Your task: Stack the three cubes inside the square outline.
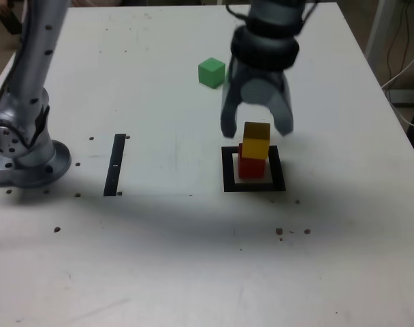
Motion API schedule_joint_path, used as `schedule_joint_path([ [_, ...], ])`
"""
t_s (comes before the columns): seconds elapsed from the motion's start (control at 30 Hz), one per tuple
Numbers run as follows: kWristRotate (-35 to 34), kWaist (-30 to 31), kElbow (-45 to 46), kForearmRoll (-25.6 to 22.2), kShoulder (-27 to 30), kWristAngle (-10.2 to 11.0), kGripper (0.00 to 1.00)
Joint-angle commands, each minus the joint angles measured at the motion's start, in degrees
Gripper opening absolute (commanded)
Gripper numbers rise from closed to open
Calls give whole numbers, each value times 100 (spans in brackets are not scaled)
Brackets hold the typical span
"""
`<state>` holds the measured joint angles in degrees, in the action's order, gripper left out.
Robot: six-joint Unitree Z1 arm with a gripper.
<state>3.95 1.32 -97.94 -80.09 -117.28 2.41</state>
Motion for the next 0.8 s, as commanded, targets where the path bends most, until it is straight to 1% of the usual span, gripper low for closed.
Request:
schedule_joint_path([
  [0.0,9,-59,62,3,196,87,100],
  [0.13,63,-300,239,-20,495,239,100],
  [0.3,368,-865,422,-56,619,325,100],
  [0.57,1175,-2001,473,-59,508,503,100],
  [0.77,1757,-2677,306,-34,270,648,100],
])
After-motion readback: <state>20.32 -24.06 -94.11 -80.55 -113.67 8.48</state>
